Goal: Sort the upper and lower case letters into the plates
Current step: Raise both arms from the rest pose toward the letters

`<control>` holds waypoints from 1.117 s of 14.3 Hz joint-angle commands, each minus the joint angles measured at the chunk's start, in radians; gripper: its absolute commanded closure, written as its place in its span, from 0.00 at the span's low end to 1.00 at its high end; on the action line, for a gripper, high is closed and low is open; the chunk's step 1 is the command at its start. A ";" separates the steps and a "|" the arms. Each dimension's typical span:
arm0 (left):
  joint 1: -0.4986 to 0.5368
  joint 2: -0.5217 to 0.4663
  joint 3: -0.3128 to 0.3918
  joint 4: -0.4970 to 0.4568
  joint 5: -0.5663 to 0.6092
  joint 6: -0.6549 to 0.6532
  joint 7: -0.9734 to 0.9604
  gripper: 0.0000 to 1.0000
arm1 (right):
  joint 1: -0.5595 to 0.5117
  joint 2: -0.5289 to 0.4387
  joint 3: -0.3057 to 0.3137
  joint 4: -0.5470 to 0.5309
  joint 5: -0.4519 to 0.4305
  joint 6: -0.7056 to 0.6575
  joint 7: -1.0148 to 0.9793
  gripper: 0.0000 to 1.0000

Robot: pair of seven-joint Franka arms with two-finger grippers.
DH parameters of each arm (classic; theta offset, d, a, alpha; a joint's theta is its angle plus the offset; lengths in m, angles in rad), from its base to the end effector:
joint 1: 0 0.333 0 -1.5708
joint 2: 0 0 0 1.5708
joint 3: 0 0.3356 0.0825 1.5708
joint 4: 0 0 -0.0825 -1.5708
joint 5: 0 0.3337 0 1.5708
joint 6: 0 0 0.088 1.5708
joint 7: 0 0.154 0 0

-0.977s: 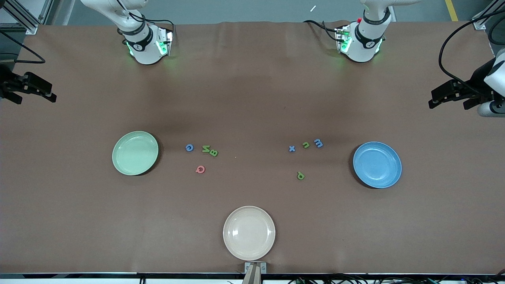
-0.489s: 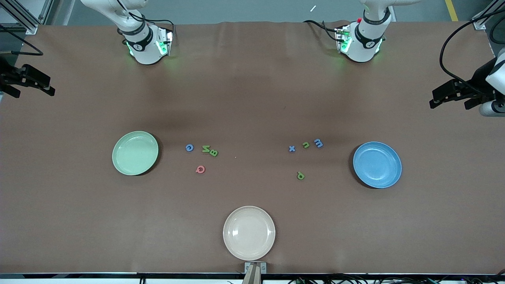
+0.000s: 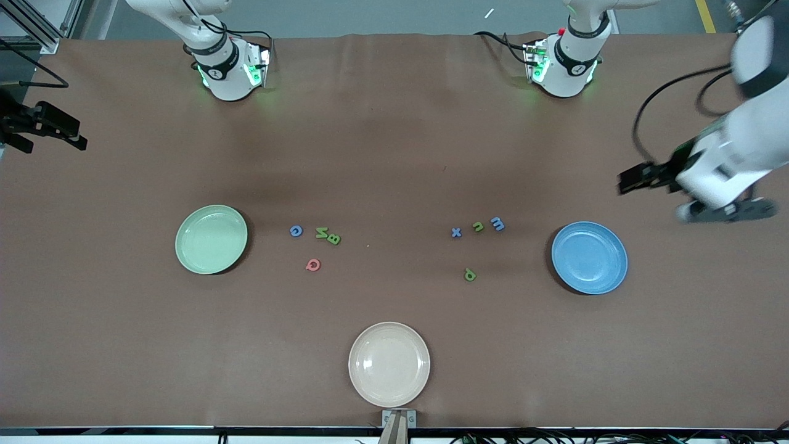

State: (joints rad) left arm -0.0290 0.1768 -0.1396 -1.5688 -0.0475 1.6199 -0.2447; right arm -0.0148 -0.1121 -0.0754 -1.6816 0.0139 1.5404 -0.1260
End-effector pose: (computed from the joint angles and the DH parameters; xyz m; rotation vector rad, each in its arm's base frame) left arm 0.5429 -0.0940 0.5095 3.0870 0.1266 -0.2106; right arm 0.4597 -0.0415 0.6020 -3.1154 -0.0570 0.0418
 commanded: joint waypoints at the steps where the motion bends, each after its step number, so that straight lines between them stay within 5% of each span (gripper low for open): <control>1: -0.080 0.125 -0.003 0.013 0.012 0.108 -0.170 0.00 | -0.013 -0.023 0.006 -0.024 0.006 0.003 0.012 0.00; 6: -0.163 0.291 -0.002 0.010 0.017 0.349 -0.471 0.00 | -0.025 -0.008 0.006 0.017 0.006 -0.017 0.011 0.00; 13: -0.242 0.430 0.000 -0.016 0.035 0.547 -0.723 0.00 | -0.036 0.240 0.008 0.059 -0.009 0.105 -0.007 0.00; 16: -0.262 0.480 -0.003 -0.014 0.092 0.606 -0.847 0.00 | -0.028 0.276 0.008 0.051 0.007 0.122 0.008 0.00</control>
State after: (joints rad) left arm -0.2740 0.6350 -0.1432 -1.5839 0.0113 2.1844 -1.0168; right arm -0.0363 0.1467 -0.0778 -1.6538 0.0134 1.6766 -0.1262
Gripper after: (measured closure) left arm 0.000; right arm 0.000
